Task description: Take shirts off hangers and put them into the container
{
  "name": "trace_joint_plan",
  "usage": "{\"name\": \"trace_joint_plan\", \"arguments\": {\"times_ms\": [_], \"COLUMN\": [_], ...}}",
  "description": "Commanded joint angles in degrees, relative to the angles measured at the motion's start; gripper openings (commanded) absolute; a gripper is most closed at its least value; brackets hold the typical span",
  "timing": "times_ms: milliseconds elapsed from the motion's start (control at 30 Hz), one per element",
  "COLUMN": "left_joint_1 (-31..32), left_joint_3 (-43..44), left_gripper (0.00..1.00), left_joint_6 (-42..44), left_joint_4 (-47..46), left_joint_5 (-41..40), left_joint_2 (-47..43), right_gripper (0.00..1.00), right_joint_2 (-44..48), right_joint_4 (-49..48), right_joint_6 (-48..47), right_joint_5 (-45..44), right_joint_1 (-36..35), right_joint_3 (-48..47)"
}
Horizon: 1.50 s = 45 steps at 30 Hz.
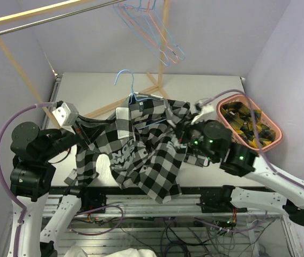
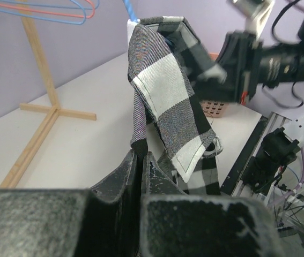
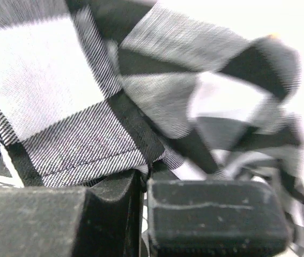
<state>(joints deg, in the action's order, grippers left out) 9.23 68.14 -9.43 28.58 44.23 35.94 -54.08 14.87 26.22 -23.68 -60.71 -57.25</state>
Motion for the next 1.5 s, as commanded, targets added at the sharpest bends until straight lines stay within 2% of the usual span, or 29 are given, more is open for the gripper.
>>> {"name": "trace_joint_plan", "arguments": {"times_ms": [0,167,600,733,933,1033,1233,1333,1467], "left_joint_1": [-0.01,-0.01,-0.01,-0.01,-0.02,-0.01,-0.01,-0.01,-0.01], "left_joint_3": [-1.42,-2.62,-1.7,-1.41,-4.19,-4.94,-3.64,-4.37,-6.83], "left_gripper": [0.07,0.07,0.07,0.07,0.07,0.07,0.07,0.07,0.07], "left_joint_6": [0.11,0.82,-1.26,-3.39,-7.95,-8.93,-2.64,-1.59,-1.96], "left_joint_4": [-3.71,-4.42,-7.91,-10.26,-17.49,-19.12,-12.41,-11.23,-12.34], "left_joint_5": [3.46,7.43,18.38,20.17,20.59,19.1,15.5,15.36,15.01], "left_joint_2": [-1.69,-2.69,-5.98,-6.02,-6.66,-6.75,-4.55,-4.65,-6.31], "right_gripper": [0.0,0.0,0.0,0.0,0.0,0.07,0.48,0.55,0.54], "right_joint_2": [6.15,8.89,6.53,5.66,3.16,0.12,-0.6,2.46,6.31], "right_joint_4": [10.09,16.93,19.49,19.16,21.74,25.67,28.75,26.62,24.66], "right_joint_6": [-0.65,-4.41,-11.81,-12.9,-12.53,-12.93,-12.79,-13.65,-14.23], "right_joint_5": [-16.29,-25.34,-35.28,-35.22,-25.98,-20.02,-9.49,-4.07,3.42], "right_joint_1": [-0.13,-0.12,-0.12,-0.13,-0.13,-0.12,-0.16,-0.12,-0.14], "right_joint_3": [-5.83,-12.57,-22.02,-23.88,-25.67,-27.73,-29.86,-29.14,-28.53]}}
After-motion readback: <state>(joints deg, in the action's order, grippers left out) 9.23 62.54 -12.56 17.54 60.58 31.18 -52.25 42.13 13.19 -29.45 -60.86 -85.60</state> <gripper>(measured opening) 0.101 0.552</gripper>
